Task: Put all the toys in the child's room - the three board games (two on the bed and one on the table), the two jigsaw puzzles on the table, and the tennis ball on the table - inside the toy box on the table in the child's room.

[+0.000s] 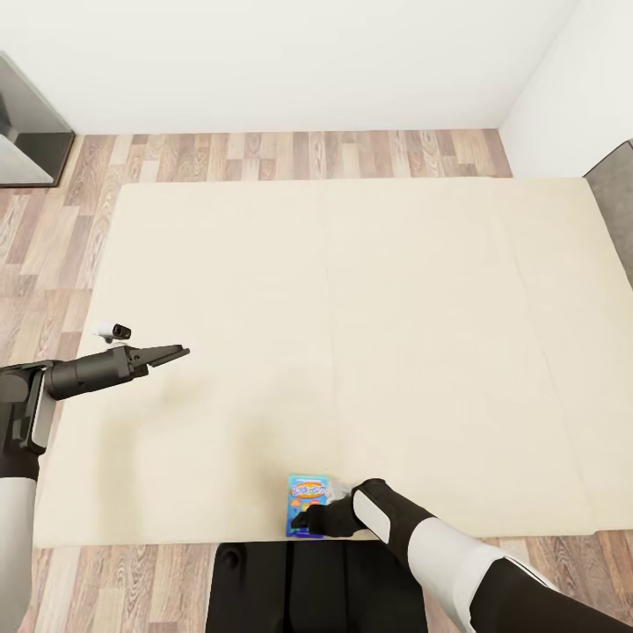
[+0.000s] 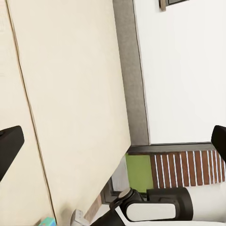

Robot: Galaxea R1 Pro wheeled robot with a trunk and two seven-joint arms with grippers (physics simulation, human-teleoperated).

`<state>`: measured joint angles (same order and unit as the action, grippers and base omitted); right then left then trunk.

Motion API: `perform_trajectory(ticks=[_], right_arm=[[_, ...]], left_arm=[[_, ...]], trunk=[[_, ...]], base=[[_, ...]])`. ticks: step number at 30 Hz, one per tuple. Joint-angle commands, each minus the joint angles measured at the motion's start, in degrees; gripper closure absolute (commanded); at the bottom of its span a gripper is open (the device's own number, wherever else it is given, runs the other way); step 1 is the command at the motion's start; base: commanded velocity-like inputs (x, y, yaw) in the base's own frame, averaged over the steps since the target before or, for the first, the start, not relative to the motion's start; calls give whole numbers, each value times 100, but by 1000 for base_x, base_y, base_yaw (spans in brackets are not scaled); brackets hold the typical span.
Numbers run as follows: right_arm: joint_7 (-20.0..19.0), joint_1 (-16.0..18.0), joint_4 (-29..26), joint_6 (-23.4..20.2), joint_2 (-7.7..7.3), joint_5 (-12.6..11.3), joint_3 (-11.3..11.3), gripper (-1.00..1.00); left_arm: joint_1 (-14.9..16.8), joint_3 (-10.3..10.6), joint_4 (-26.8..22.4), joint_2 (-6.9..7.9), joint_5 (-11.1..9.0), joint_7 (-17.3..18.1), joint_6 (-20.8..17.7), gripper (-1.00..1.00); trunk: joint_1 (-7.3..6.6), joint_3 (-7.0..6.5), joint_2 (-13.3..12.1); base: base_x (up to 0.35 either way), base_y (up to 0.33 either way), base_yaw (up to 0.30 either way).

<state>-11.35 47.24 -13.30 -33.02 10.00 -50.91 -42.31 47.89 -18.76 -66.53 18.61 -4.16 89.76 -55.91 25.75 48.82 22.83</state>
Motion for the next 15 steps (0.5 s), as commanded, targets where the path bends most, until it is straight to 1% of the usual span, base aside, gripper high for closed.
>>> perform_trajectory(ticks=[1, 6, 11, 15], right_arm=[[-26, 4, 3, -12, 0, 19, -14, -100], [-26, 4, 3, -12, 0, 19, -14, -100], [-26, 4, 3, -12, 0, 19, -14, -100], [-26, 4, 3, -12, 0, 19, -14, -100]], left_arm=[[1, -3, -1, 2, 7, 24, -61, -100], [1, -5, -1, 2, 5, 24, -61, -100], [1, -5, -1, 2, 5, 24, -61, -100], [1, -5, -1, 2, 3, 24, -61, -100]], trunk=[[3, 6, 9], [3, 6, 9], [3, 6, 9], [3, 6, 9]], base=[[0, 5, 0], [0, 8, 0], [0, 96, 0], [0, 34, 0]])
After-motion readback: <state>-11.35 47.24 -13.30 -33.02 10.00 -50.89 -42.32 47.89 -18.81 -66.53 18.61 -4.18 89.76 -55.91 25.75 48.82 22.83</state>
